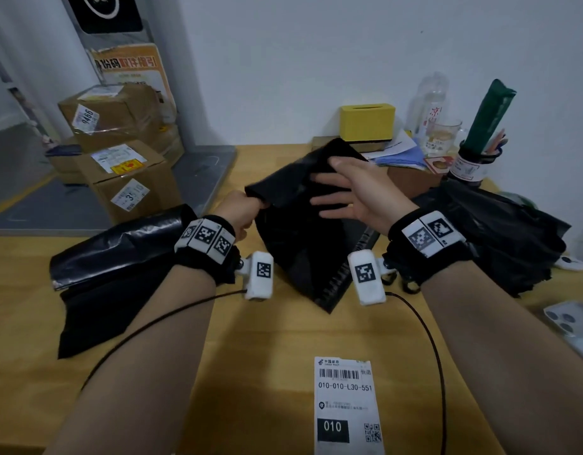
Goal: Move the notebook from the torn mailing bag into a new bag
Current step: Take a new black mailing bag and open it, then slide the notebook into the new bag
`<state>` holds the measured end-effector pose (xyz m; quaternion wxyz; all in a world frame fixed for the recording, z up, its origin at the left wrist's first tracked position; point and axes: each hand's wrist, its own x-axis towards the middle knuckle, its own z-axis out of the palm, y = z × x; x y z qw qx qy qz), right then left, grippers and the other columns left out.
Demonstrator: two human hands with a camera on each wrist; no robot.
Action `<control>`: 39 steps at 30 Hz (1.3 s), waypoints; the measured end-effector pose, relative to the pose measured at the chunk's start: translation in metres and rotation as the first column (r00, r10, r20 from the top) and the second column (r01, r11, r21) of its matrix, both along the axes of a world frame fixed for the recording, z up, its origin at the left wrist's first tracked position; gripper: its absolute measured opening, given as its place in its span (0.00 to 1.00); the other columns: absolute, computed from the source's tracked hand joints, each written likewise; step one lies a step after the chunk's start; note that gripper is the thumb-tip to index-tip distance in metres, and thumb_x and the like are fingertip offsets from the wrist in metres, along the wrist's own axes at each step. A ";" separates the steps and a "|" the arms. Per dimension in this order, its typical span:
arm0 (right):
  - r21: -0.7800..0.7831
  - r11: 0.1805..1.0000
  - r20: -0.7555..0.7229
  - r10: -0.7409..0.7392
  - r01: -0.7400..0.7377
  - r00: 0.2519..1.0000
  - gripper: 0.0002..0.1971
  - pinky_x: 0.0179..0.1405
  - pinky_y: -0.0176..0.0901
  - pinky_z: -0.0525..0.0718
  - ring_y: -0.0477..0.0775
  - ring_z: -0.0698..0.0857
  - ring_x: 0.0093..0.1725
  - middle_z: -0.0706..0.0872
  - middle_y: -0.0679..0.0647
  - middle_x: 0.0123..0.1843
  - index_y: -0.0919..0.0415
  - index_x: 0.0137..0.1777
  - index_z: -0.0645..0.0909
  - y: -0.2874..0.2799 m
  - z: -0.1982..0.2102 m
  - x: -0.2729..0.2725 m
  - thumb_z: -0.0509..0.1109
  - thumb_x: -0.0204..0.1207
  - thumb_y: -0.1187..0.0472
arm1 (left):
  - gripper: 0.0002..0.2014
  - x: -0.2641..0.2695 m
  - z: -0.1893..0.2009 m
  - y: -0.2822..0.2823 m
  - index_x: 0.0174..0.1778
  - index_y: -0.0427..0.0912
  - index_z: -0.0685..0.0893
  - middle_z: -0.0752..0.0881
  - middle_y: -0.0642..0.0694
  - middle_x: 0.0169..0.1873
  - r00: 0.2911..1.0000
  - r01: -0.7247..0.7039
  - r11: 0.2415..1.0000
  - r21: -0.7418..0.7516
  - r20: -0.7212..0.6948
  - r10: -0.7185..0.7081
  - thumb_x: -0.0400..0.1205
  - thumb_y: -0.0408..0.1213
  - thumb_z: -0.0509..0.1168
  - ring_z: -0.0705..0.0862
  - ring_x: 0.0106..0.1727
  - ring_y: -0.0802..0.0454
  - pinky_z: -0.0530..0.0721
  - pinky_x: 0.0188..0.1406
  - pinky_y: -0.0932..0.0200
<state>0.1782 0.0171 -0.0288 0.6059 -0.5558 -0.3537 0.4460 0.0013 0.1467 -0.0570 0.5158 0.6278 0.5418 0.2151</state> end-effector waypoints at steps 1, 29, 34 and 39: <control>-0.028 1.000 0.024 0.009 -0.008 1.000 0.11 0.57 0.66 0.90 0.68 0.92 0.57 0.90 0.55 0.66 0.51 0.68 0.77 0.002 -0.004 0.003 0.63 0.90 0.51 | 0.09 0.004 0.000 0.007 0.41 0.41 0.75 0.66 0.46 0.29 0.999 -0.028 1.000 -0.006 -0.022 0.028 0.86 0.38 0.65 0.62 0.25 0.51 0.58 0.23 0.61; -0.365 0.820 0.674 -0.094 0.441 0.733 0.21 0.51 0.49 0.83 0.60 0.85 0.53 0.86 0.60 0.65 0.61 0.67 0.87 -0.011 -0.022 0.115 0.71 0.83 0.47 | 0.12 0.157 -0.010 -0.023 0.63 0.42 0.85 0.89 0.45 0.58 0.924 0.364 0.924 -0.116 0.168 -0.343 0.84 0.35 0.67 0.88 0.55 0.46 0.88 0.58 0.46; -0.435 0.768 0.682 -0.061 0.470 0.729 0.28 0.59 0.47 0.76 0.62 0.81 0.68 0.81 0.62 0.75 0.67 0.73 0.81 -0.022 -0.035 0.137 0.71 0.83 0.45 | 0.22 0.193 -0.024 -0.033 0.74 0.35 0.72 0.80 0.38 0.62 0.933 0.348 0.914 -0.210 0.176 -0.315 0.84 0.32 0.67 0.83 0.58 0.43 0.90 0.45 0.48; -0.410 0.781 0.663 -0.099 0.471 0.742 0.22 0.59 0.50 0.78 0.56 0.79 0.54 0.84 0.62 0.69 0.66 0.65 0.83 -0.022 -0.047 0.147 0.72 0.83 0.47 | 0.08 0.215 -0.028 -0.038 0.55 0.36 0.73 0.80 0.39 0.51 0.931 0.343 0.905 -0.252 0.219 -0.292 0.85 0.30 0.66 0.84 0.42 0.46 0.86 0.38 0.53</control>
